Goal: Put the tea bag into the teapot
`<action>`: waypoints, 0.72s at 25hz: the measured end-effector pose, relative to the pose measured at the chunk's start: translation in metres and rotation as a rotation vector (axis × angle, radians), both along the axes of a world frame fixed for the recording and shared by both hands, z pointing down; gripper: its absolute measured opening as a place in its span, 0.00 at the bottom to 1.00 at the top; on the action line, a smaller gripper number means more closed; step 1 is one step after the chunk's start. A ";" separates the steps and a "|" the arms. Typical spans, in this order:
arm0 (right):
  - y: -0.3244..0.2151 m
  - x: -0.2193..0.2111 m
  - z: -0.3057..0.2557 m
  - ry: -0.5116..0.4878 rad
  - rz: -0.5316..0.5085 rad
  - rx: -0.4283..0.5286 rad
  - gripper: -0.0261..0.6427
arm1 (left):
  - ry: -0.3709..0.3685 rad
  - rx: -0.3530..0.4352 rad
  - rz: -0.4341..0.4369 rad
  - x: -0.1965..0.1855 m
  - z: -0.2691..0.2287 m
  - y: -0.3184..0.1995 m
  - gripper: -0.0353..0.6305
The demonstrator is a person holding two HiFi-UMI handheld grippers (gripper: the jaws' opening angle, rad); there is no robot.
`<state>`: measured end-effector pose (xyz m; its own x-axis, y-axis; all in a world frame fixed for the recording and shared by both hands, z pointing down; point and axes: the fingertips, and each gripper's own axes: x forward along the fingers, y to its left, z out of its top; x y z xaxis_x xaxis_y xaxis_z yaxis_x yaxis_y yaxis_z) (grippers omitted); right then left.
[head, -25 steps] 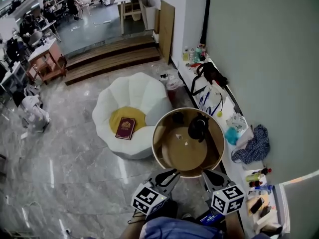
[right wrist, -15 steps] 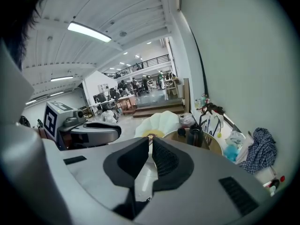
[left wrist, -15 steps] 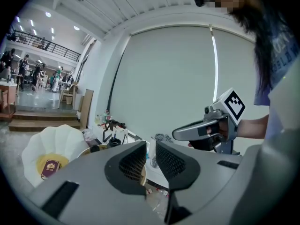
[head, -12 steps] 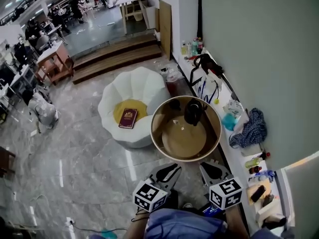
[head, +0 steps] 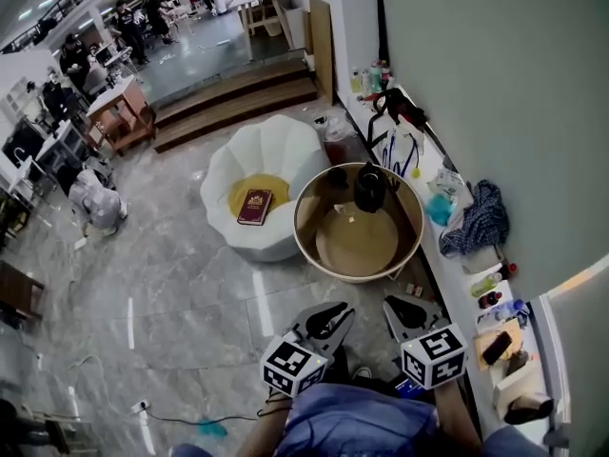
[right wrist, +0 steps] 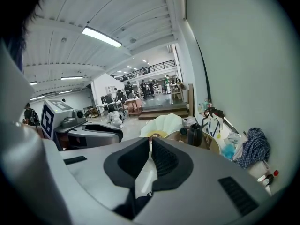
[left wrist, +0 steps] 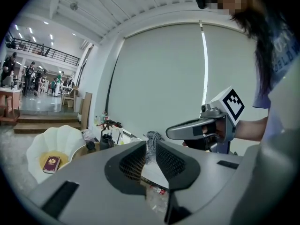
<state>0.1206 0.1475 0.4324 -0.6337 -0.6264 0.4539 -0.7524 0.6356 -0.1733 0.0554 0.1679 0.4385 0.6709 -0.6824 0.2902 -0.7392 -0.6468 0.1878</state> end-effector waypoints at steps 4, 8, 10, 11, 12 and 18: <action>0.019 0.004 -0.002 -0.007 -0.007 0.013 0.08 | -0.015 0.007 0.006 0.008 -0.002 0.023 0.14; 0.036 0.004 -0.003 -0.014 -0.014 0.024 0.08 | -0.025 0.019 0.005 0.010 -0.003 0.041 0.14; 0.043 0.006 -0.002 -0.013 -0.016 0.027 0.08 | -0.030 0.020 0.003 0.012 -0.002 0.049 0.14; 0.046 0.008 -0.002 -0.012 -0.016 0.028 0.08 | -0.032 0.019 0.002 0.013 -0.001 0.052 0.14; 0.049 0.009 -0.002 -0.010 -0.015 0.029 0.08 | -0.034 0.018 0.001 0.014 -0.001 0.055 0.14; 0.059 0.022 0.000 -0.012 0.000 0.032 0.08 | -0.041 0.014 0.000 0.020 0.002 0.070 0.14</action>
<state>0.1423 0.2064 0.4320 -0.6392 -0.6401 0.4263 -0.7502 0.6410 -0.1623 0.0757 0.2376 0.4404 0.6591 -0.6864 0.3072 -0.7457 -0.6496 0.1483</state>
